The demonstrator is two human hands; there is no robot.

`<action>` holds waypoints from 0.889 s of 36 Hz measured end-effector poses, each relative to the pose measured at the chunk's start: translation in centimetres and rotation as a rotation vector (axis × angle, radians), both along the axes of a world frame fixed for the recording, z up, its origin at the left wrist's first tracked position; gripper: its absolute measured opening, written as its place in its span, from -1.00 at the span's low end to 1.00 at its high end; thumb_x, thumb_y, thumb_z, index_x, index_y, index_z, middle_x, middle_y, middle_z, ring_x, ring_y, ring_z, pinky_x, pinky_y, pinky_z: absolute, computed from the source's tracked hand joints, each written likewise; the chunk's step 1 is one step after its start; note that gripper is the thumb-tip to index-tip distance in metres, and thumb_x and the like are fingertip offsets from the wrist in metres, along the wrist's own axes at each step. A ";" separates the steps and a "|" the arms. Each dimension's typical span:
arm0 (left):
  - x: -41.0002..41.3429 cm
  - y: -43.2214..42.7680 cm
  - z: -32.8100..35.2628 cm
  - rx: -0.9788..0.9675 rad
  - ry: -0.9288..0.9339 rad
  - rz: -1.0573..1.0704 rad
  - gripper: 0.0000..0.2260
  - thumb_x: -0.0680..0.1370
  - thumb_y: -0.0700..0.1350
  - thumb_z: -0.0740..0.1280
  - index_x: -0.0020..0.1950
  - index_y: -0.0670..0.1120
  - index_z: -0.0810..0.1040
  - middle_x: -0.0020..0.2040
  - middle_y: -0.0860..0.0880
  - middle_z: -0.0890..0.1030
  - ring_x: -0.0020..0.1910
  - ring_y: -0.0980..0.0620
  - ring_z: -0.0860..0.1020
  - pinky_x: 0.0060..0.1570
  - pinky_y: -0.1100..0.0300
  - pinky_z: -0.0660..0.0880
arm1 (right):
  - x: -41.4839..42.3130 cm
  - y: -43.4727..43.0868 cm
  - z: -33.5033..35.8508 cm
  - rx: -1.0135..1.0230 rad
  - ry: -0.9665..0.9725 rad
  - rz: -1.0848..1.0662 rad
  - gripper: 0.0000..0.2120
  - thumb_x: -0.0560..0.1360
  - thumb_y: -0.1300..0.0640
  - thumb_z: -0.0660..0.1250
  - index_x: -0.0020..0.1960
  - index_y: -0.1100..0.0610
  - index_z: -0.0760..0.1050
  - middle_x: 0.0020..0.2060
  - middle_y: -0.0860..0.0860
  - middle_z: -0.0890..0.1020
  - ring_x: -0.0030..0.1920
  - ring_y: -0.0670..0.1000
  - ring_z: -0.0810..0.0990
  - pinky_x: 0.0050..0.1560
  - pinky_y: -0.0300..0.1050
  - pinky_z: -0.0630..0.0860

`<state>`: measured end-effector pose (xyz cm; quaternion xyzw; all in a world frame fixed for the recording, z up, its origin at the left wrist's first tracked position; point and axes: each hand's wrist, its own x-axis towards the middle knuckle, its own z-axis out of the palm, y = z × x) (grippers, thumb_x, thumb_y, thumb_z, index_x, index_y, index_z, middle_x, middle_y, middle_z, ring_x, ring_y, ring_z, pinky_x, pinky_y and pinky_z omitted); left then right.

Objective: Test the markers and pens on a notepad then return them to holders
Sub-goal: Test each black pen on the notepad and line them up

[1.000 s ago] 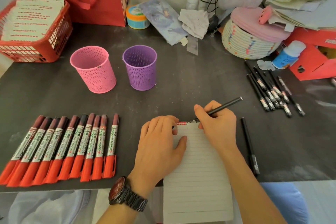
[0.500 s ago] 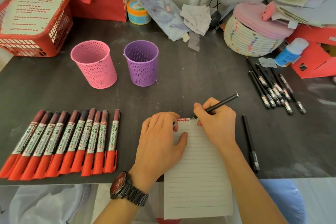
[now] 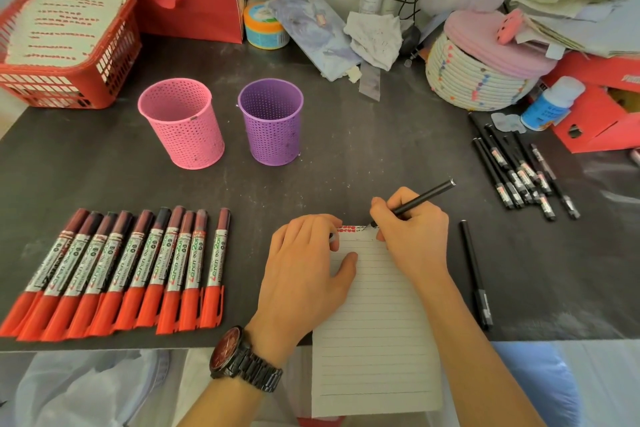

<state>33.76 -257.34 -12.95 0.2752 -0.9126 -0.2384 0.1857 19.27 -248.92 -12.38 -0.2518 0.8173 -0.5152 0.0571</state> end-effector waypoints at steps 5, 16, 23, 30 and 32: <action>0.0 0.0 -0.1 0.001 0.001 0.000 -0.65 0.49 0.12 0.39 -0.15 0.16 0.18 0.12 0.21 0.54 0.11 0.16 0.44 0.22 0.23 0.22 | 0.0 0.0 0.0 0.010 0.010 -0.003 -0.74 0.49 0.10 0.40 -0.34 0.03 0.45 -0.56 -0.04 0.58 -0.52 -0.17 0.54 -0.39 -0.44 0.41; 0.1 0.0 0.2 0.014 0.006 -0.005 -0.66 0.49 0.09 0.40 -0.15 0.14 0.19 0.13 0.20 0.54 0.13 0.14 0.45 0.23 0.24 0.19 | -0.2 0.0 -0.2 0.006 -0.004 -0.008 -0.74 0.47 0.07 0.39 -0.35 0.03 0.43 -0.57 -0.05 0.56 -0.49 -0.08 0.58 -0.40 -0.43 0.41; 0.1 0.0 0.0 0.015 0.013 -0.007 -0.66 0.49 0.11 0.39 -0.15 0.15 0.19 0.14 0.21 0.54 0.13 0.15 0.45 0.23 0.24 0.20 | -0.2 0.0 -0.3 -0.004 -0.018 -0.003 -0.75 0.46 0.05 0.37 -0.35 0.04 0.41 -0.56 -0.06 0.55 -0.47 -0.05 0.59 -0.42 -0.40 0.42; -0.1 -0.4 -1.0 0.019 0.007 0.012 -0.65 0.50 0.17 0.36 -0.16 0.20 0.15 0.12 0.28 0.51 0.07 0.28 0.33 0.20 0.27 0.18 | -0.3 0.0 0.3 -0.100 -0.051 -0.065 -0.66 0.52 -0.12 0.41 -0.35 -0.01 0.45 -0.53 -0.04 0.59 -0.51 -0.16 0.55 -0.38 -0.40 0.43; -0.3 -0.6 -1.1 0.019 0.008 0.016 -0.65 0.51 0.16 0.35 -0.16 0.20 0.14 0.12 0.29 0.49 0.08 0.30 0.31 0.20 0.27 0.17 | -0.3 0.1 0.9 -0.173 -0.096 -0.093 -0.63 0.53 -0.16 0.40 -0.34 0.01 0.45 -0.54 0.01 0.57 -0.52 -0.11 0.52 -0.37 -0.34 0.45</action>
